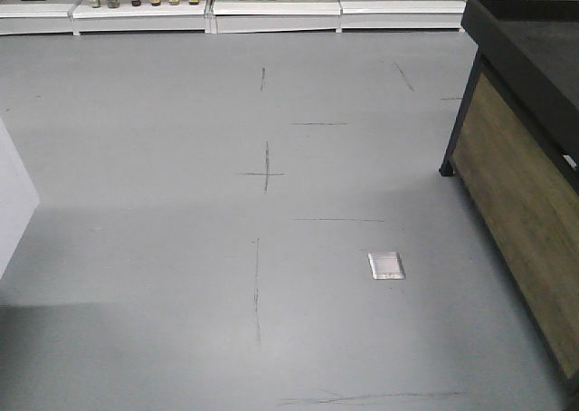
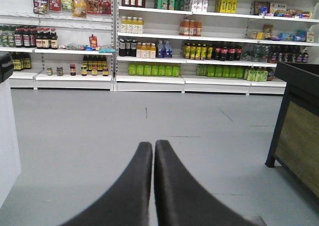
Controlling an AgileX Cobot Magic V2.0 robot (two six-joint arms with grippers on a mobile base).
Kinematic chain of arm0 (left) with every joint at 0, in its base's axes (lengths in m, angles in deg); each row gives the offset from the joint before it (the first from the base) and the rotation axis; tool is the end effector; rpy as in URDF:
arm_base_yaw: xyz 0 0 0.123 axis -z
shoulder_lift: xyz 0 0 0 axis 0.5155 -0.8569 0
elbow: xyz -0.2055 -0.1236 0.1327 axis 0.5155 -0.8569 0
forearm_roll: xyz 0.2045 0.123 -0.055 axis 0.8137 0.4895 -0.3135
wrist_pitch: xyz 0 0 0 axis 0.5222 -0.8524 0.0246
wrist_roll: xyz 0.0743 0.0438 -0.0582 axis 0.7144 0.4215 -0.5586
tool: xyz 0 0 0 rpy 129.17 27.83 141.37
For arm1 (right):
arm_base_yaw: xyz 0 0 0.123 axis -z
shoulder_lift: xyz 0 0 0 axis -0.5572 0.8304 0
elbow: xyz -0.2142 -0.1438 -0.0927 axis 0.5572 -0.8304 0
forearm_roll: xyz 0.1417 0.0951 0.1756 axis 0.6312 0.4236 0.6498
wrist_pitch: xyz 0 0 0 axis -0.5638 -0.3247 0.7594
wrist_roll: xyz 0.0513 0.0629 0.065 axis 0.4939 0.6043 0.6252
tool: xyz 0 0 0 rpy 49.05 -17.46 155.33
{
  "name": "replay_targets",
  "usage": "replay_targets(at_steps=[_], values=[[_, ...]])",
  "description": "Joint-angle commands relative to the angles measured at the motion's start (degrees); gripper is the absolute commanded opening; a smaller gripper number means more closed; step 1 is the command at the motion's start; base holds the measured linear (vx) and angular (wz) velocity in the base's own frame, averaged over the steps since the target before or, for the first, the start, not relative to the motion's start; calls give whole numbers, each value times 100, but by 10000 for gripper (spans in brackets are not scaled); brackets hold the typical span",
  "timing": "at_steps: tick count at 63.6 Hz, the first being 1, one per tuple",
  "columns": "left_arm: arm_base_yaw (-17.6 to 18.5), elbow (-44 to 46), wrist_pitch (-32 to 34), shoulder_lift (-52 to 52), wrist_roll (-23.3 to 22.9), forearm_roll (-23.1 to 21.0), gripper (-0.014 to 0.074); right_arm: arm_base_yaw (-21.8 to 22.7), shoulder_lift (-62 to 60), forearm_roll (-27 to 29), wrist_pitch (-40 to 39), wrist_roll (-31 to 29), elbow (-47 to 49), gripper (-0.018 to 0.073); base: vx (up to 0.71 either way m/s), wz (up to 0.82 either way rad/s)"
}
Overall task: Pick three apples into basket with both arms
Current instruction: 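Drive the base forward along the aisle toward the fruit tables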
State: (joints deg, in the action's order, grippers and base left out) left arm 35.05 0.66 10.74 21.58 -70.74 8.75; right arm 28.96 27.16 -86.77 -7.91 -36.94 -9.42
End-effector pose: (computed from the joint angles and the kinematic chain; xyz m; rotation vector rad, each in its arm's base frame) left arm 0.0738 -0.0041 0.1958 -0.0367 1.5884 -0.1286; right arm 0.0735 0.0064 0.1952 -0.0732 1.5913 0.0636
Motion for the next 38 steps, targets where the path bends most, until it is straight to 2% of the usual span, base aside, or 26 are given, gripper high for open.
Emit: replay_targets(at_steps=[1, 38], values=[[40, 26, 391, -103, -24, -47, -6, 26, 55, -14, -443, -39, -56, -8, 19, 13], [40, 26, 391, -103, -24, -47, -6, 26, 55, -14, -443, -39, -56, -8, 23, 6]])
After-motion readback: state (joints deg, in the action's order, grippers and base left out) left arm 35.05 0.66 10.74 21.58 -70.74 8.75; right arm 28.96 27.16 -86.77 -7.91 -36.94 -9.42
